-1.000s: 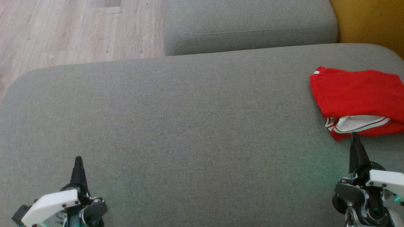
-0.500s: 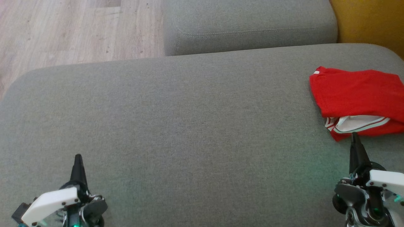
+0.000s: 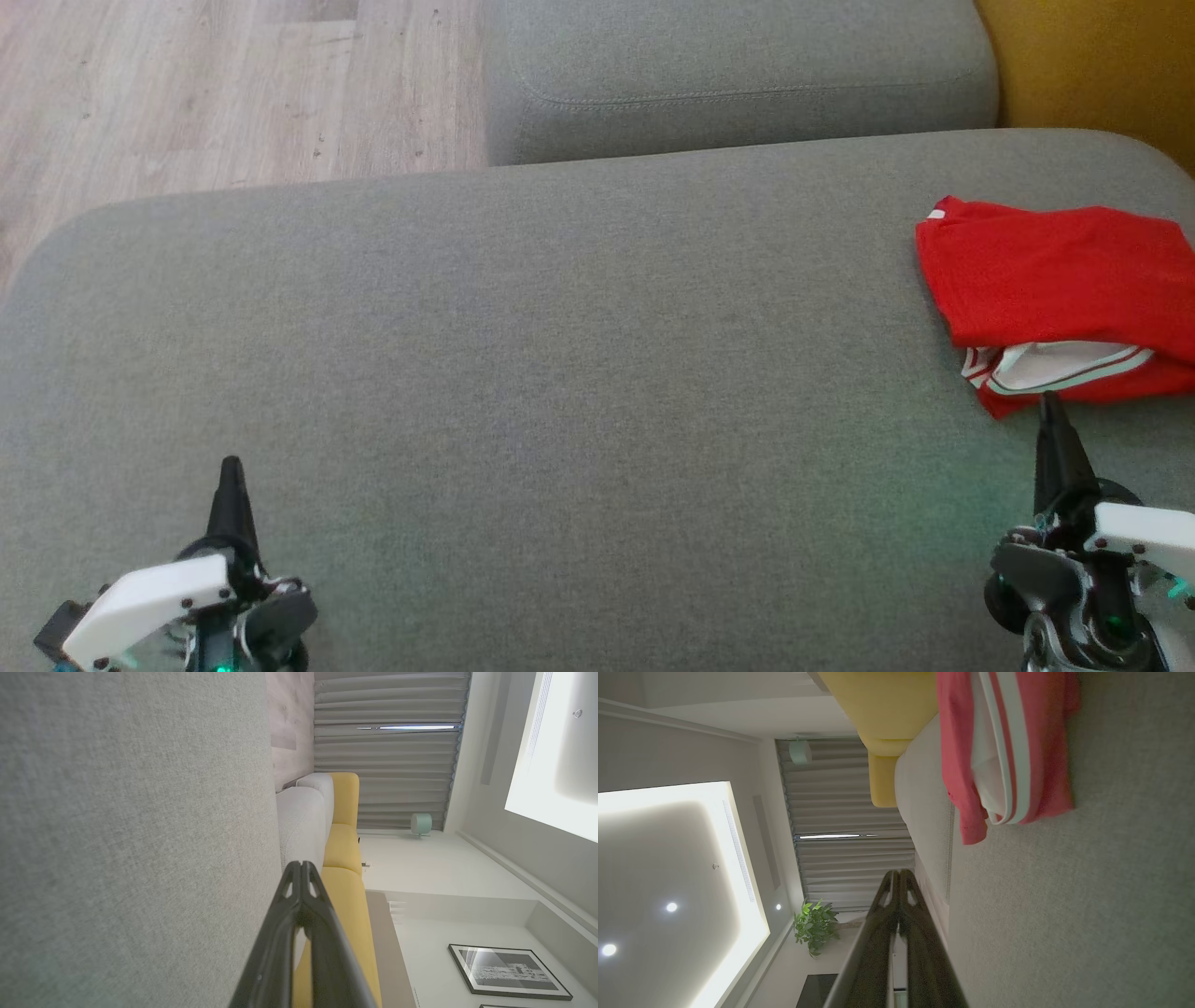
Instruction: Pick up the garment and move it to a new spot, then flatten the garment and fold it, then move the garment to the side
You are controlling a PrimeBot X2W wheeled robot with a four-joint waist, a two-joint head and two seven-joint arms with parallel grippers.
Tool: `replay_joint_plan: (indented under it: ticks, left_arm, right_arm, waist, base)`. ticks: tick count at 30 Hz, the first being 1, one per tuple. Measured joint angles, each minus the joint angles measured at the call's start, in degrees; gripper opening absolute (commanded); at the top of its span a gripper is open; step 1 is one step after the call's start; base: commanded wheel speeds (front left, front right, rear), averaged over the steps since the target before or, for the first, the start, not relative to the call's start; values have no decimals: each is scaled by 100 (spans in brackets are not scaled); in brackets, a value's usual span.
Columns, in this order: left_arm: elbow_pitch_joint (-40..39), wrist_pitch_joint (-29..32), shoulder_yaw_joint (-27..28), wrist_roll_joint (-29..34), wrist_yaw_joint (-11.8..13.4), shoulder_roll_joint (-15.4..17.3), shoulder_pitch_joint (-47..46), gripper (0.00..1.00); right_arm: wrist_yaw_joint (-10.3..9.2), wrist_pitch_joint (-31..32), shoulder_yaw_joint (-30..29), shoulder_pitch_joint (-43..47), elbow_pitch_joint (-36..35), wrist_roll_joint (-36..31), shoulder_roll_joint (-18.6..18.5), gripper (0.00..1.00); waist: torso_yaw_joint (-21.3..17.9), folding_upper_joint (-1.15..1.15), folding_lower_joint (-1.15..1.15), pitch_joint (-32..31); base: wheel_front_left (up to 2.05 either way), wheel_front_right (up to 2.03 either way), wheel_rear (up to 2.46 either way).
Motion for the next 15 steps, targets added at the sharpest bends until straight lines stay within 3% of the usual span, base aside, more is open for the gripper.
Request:
replay_joint_plan:
  ticks: [15]
  left_arm:
    - [0,5,78,5,0,-22,0,0]
  right_arm:
    - [0,8,-19,0,4,-8,3,0]
  waist:
    - [0,0,0,0]
  base:
    - [0,0,0]
